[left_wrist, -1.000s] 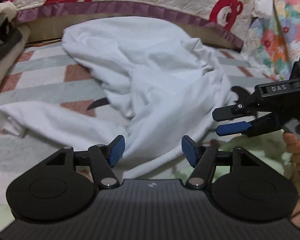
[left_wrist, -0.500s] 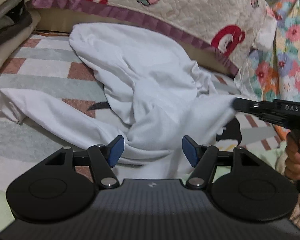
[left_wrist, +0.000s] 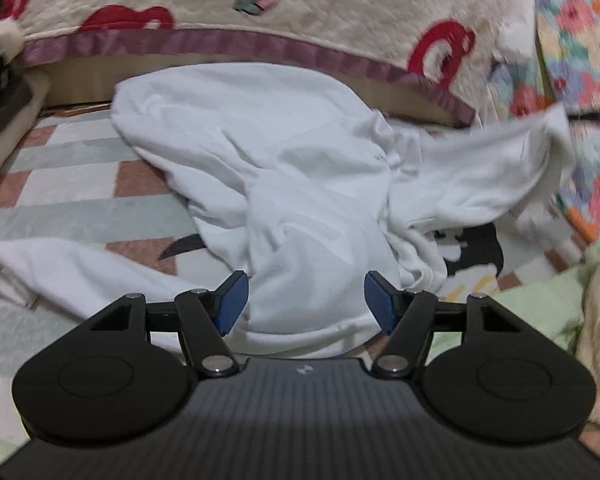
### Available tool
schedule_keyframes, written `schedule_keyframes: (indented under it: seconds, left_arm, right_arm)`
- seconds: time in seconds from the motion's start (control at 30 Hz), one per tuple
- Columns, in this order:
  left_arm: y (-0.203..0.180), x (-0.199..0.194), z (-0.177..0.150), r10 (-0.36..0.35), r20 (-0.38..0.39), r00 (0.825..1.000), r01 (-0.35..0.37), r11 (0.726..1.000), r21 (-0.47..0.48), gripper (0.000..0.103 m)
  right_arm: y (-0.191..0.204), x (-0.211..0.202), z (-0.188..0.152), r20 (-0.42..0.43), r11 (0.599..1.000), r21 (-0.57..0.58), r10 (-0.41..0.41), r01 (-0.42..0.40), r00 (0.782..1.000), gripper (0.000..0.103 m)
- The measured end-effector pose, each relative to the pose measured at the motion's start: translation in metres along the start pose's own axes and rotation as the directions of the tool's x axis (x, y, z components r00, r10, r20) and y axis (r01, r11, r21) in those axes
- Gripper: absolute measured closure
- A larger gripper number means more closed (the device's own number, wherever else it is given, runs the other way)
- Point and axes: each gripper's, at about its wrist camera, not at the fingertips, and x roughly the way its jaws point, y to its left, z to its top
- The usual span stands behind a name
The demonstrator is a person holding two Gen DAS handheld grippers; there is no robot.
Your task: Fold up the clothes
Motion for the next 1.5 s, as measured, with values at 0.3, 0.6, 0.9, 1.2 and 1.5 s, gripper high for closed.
schedule_keyframes:
  seconds: [0.3,0.6,0.9,1.2,1.5]
  left_arm:
    - [-0.014,0.01,0.002,0.016,-0.028,0.999,-0.016,0.999,0.031,0.039]
    - [-0.021,0.021,-0.004,0.031,-0.084,0.996,-0.028,0.999,0.034,0.035]
    - [-0.03,0.036,-0.009,0.035,-0.112,0.993,-0.032,0.999,0.032,0.021]
    - [-0.027,0.042,-0.007,0.196,-0.087,0.977,-0.187,0.978,0.097,0.088]
    - [0.047,-0.024,0.017,0.464,0.155,0.872,-0.445,0.884,-0.143,0.096]
  right_arm:
    - [-0.086,0.095,-0.004,-0.185,0.874,0.092,-0.456,0.477,0.871,0.087]
    - [0.012,0.106,-0.068,-0.193,0.845,0.518,0.268,-0.133,0.944,0.056]
    - [0.122,0.084,-0.078,-0.228,0.804,0.365,0.566,-0.469,0.793,0.056]
    - [0.194,0.078,-0.086,-0.306,0.919,0.048,0.386,-0.391,0.87,0.052]
    - [0.141,0.076,-0.095,-0.301,0.934,0.194,0.349,-0.302,0.887,0.095]
